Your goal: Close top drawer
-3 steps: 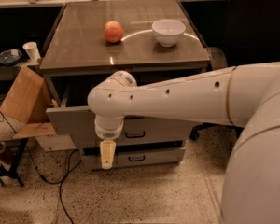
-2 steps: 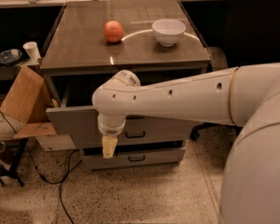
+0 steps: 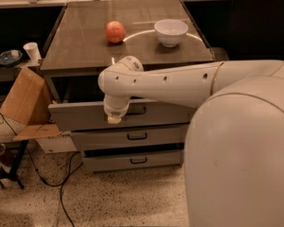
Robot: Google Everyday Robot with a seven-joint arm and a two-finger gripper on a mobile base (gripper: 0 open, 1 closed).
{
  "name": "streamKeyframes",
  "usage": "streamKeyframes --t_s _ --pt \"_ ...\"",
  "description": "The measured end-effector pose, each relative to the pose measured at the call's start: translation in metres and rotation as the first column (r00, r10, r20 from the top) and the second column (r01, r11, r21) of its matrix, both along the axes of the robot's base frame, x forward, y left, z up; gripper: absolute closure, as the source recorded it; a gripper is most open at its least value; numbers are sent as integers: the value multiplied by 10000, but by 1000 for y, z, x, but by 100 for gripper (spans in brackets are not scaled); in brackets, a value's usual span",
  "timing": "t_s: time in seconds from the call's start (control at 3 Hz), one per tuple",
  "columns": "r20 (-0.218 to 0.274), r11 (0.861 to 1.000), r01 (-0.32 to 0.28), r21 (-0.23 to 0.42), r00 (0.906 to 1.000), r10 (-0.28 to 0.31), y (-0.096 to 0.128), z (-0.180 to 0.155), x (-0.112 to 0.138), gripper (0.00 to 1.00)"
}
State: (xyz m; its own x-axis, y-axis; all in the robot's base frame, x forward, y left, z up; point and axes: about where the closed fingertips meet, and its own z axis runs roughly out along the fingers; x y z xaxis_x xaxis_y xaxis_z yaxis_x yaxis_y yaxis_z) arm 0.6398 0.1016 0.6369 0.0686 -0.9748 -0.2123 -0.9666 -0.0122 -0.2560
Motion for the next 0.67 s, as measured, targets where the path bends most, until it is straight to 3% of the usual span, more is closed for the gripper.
streamKeyframes --t_s 0.33,0.67 --pt "74 9998 183 -29 9998 -183 -1 1 16 96" --pt "199 9981 614 38 9979 -615 -1 0 42 0"
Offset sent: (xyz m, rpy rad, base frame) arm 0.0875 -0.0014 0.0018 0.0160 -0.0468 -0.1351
